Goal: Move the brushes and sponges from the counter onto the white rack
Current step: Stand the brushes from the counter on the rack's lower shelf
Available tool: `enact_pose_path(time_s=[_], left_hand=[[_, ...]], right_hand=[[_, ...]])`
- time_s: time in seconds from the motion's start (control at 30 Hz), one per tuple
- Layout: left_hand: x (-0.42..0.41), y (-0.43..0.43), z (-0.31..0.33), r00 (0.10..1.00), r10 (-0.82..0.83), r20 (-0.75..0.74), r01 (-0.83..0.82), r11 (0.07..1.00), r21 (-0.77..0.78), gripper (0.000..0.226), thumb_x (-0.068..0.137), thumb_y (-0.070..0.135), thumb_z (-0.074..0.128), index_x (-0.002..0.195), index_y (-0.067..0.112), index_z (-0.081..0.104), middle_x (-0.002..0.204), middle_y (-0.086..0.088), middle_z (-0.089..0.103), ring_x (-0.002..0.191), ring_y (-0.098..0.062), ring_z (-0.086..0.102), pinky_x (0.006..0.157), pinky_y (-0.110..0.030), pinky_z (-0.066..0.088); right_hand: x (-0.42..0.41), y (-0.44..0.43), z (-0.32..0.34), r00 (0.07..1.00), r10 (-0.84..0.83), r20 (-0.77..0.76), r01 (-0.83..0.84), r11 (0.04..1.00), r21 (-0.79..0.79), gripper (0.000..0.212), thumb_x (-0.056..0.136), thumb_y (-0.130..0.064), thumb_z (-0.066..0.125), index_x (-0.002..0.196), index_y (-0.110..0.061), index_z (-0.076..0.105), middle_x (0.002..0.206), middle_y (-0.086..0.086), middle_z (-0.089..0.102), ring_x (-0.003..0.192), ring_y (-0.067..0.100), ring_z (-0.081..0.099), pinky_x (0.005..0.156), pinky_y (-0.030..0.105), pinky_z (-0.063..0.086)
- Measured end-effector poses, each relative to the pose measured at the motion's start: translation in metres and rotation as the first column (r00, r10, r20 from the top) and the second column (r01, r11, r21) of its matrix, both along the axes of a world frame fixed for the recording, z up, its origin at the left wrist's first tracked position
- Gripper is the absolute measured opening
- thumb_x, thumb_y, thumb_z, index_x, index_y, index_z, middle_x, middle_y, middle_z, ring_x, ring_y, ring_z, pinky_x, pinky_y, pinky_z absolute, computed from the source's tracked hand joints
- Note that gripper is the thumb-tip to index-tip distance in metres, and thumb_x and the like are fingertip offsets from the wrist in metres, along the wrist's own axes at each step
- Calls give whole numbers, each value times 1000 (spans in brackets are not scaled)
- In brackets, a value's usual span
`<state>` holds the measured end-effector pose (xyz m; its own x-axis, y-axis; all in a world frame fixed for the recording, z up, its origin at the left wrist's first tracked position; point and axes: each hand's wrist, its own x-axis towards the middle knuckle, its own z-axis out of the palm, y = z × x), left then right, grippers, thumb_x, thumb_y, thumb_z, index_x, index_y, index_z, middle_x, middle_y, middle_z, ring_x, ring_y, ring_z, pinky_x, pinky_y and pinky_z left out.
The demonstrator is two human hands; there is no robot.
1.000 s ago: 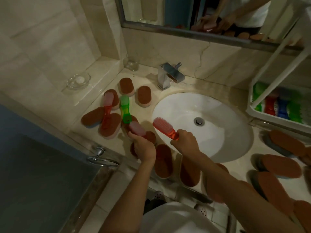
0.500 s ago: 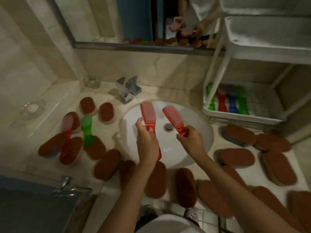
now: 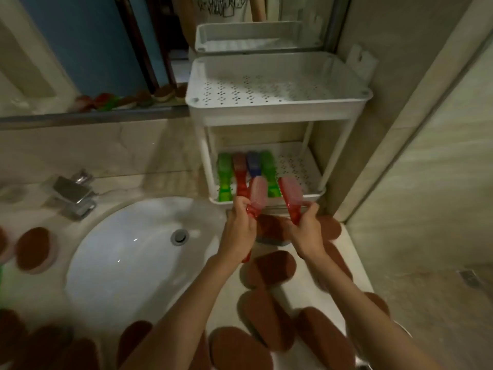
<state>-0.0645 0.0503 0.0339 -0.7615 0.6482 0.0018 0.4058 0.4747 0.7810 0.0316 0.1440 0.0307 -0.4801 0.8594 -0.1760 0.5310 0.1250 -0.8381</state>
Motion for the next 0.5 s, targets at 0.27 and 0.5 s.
enact_pose_path(time_s=[0.27,0.5], left_hand=[[-58,75,5,985,124,119,-125,992,0,17,93,-4,38,101,11,35,95,-9,48,85,-18,49,67,-18,33],[-98,112,-19,941,162,296,-138,985,-101,36,95,3,37,131,-1,41,116,-22,61,90,-23,58,77,-29,45]], right_hand=[[-71,86,8,988,87,125,-101,988,114,44,93,-20,55,126,7,41,121,26,60,112,40,59,86,39,48],[-107,125,-22,950,152,273,-166,986,28,56,96,-10,44,145,2,19,145,23,37,131,35,41,107,41,34]])
